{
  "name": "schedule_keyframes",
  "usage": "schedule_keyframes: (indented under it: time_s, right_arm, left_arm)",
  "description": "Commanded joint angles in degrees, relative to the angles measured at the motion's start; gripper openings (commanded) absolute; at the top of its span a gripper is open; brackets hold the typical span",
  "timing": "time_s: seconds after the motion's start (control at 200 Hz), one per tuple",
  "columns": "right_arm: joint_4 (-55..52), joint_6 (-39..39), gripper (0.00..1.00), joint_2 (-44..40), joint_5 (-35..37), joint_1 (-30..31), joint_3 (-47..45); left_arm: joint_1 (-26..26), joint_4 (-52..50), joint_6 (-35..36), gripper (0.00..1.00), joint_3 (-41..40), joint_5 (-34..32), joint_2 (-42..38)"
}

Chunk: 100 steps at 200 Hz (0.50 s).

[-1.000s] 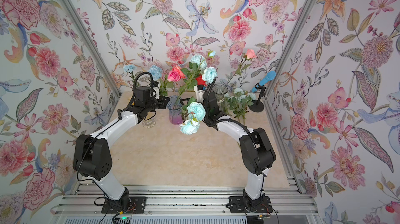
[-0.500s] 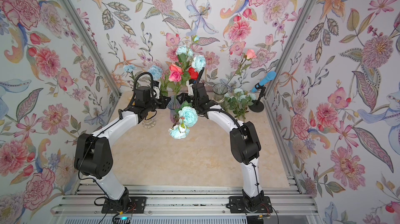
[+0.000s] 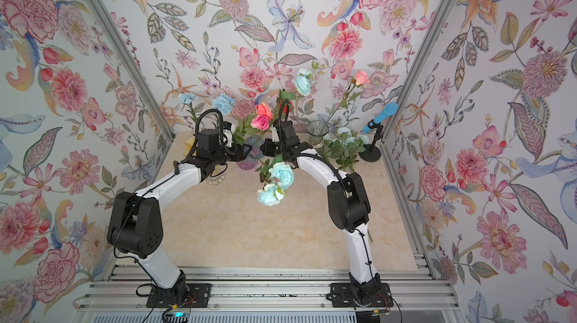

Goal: Pick out blue flowers from the vase
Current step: Pick up the vase from the center of the board.

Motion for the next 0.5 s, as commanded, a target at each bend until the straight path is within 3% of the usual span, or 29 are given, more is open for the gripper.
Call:
schedule_keyframes:
  time_s: [0.0, 0.29, 0.495]
  right_arm:
    - [0.42, 0.70, 0.00, -2.56, -2.41, -2.67, -0.58]
    - [-4.90, -1.22, 0.00, -5.84, -9.12, -7.60, -0.94]
    - [-13.88, -6.51, 0.00, -8.48, -14.13, -9.88, 0.82]
  left_arm:
    - [0.19, 4.63, -0.98, 0.65, -3.83, -0.51, -2.94]
    - [0.10, 18.07, -4.75, 0.72, -12.21, 1.40, -6.13]
    - [0.10, 21.01, -3.88, 0.76, -15.05, 1.24, -8.03]
